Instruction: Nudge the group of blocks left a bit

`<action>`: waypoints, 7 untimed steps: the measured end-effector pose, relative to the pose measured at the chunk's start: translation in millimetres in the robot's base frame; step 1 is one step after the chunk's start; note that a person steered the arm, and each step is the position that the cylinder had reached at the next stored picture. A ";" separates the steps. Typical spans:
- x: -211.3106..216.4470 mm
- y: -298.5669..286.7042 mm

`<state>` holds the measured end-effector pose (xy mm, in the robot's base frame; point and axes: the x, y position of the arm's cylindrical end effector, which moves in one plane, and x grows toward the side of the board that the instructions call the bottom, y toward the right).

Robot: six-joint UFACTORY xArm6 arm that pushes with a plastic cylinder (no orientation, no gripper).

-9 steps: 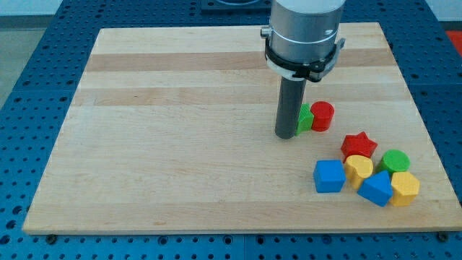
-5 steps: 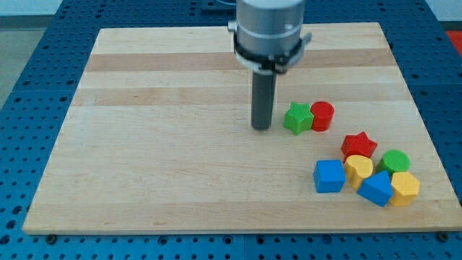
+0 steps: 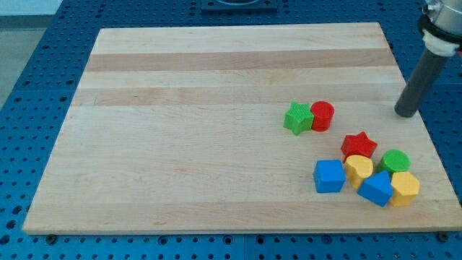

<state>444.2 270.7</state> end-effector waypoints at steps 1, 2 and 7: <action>35.4 -0.1; 67.0 -0.1; 106.5 -36.8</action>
